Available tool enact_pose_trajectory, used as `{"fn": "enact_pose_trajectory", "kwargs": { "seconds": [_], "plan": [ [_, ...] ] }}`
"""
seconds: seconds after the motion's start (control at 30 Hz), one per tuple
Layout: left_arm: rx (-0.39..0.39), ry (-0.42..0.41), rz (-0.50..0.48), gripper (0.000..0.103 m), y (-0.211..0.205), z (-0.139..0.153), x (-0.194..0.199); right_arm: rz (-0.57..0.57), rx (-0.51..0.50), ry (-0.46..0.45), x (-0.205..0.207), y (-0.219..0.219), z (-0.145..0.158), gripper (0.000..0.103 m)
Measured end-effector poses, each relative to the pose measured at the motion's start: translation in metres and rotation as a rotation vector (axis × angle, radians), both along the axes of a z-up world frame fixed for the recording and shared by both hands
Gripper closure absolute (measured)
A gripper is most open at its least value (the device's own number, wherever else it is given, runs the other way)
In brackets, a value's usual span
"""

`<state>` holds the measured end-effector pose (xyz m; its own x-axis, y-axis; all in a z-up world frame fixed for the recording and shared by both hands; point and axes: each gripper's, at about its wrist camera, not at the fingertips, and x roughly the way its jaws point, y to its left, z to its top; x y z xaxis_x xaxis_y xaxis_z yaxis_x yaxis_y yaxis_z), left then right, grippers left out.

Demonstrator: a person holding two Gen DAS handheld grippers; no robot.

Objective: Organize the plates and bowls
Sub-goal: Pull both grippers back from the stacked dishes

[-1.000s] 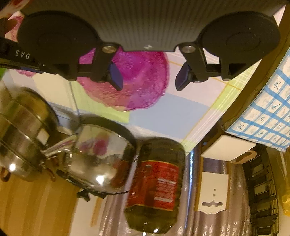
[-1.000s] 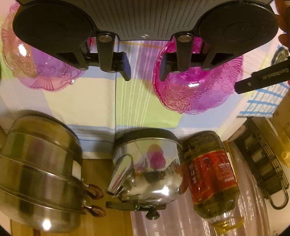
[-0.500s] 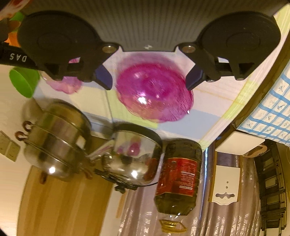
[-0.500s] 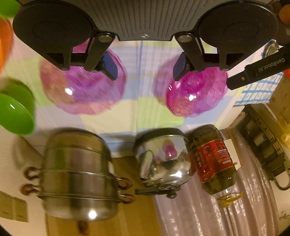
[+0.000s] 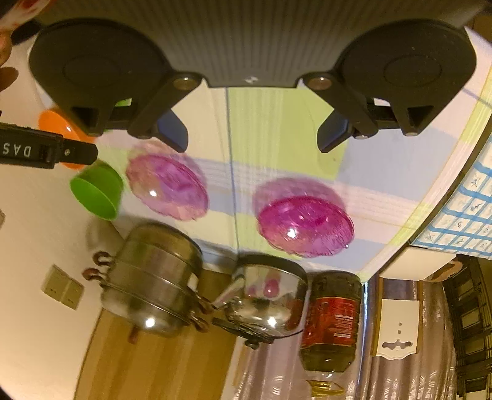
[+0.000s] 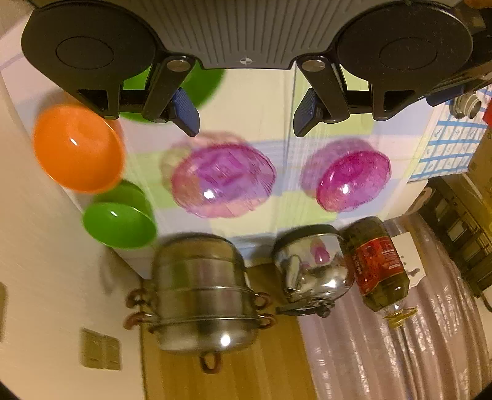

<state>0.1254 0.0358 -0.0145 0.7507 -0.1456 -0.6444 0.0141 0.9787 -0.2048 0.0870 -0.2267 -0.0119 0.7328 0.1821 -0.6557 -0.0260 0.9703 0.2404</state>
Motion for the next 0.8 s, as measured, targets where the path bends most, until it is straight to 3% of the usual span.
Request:
{"fn": "enact_pose_trajectory", "kwargs": {
  "seconds": [0.4,0.8],
  "plan": [
    [0.005,-0.019,-0.074,0.014,-0.049,0.034,-0.044,-0.037,-0.052,-0.006,-0.069,-0.034,0.016,0.035],
    [-0.026,-0.026,-0.137,0.015,-0.066,0.041,-0.054,-0.094,-0.052,-0.014,-0.093,-0.051,0.023,0.035]
  ]
}}
